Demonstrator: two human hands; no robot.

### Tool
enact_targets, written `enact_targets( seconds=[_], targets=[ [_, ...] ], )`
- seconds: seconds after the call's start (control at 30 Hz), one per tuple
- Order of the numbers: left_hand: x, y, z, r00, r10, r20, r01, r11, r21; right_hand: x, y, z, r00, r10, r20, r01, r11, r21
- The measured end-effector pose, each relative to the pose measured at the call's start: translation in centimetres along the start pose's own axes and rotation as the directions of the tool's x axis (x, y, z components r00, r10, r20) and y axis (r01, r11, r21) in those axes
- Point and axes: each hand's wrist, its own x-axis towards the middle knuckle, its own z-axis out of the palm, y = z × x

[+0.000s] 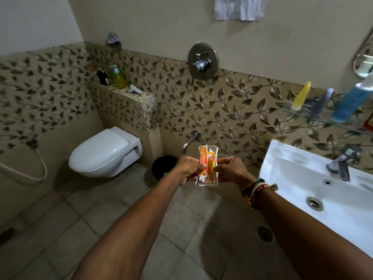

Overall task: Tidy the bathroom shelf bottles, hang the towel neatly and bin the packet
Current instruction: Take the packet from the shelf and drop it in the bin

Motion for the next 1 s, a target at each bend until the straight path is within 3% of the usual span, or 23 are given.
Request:
enact_targets(
  seconds=[0.5, 1.0],
  targets=[
    [3.7, -1.1, -13.1, 0.996, -0.059, -0.065, 0.054, 0.995, -0.079, 4.0, -4.9, 12.3, 0.991, -0.018, 0.135, 0.027, 0.998, -0.064],
    [13.8, 1.6, -20.8, 0.969, -0.132, -0.208, 0.111, 0.988, -0.109, 17.6, -8.7, 19.1, 0.951, -0.023, 0.310, 0.047, 0.996, -0.072]
  ],
)
